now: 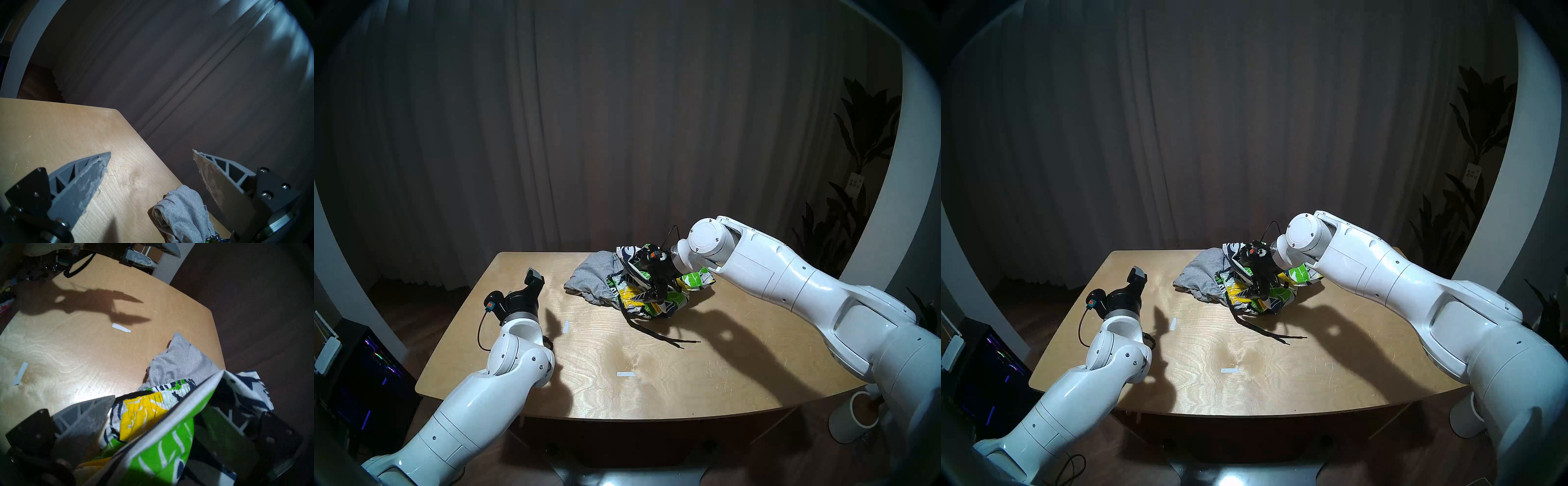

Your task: Fold pants twice and stack them

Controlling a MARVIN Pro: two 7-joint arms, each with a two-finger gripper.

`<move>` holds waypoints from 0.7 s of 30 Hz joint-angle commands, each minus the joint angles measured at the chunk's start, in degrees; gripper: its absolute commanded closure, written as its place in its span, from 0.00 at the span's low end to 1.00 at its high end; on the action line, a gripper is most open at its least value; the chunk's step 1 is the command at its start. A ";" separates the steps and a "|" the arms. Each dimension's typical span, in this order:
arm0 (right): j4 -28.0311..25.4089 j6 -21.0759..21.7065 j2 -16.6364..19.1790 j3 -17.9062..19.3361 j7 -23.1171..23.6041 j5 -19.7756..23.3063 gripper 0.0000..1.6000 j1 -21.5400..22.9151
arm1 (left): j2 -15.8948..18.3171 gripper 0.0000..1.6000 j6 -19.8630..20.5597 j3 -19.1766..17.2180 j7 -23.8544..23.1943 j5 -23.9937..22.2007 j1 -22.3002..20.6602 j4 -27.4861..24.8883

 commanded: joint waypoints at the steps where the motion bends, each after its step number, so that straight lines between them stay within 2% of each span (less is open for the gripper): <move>1: -6.82 5.11 4.78 0.47 1.27 0.80 0.00 -0.67 | 0.19 0.00 0.13 -0.02 -1.74 -0.46 -0.93 -1.02; 6: -11.38 10.95 8.25 -0.29 1.70 -0.41 0.00 -0.58 | 0.39 0.00 0.01 -0.13 -2.25 -0.82 -0.42 -1.26; 8: -12.74 12.73 9.33 0.32 1.98 0.96 0.00 -0.98 | 0.51 0.00 0.04 -0.14 -2.58 -1.05 -0.30 -1.34; 18: -21.09 24.05 15.53 2.58 -0.62 2.04 0.00 -2.29 | 1.44 0.00 0.60 0.16 -4.89 -2.50 -0.52 -1.40; 21: -21.99 25.14 17.16 3.74 -2.30 2.63 0.00 -3.17 | 1.74 0.00 0.94 0.24 -5.60 -2.99 -0.86 -1.30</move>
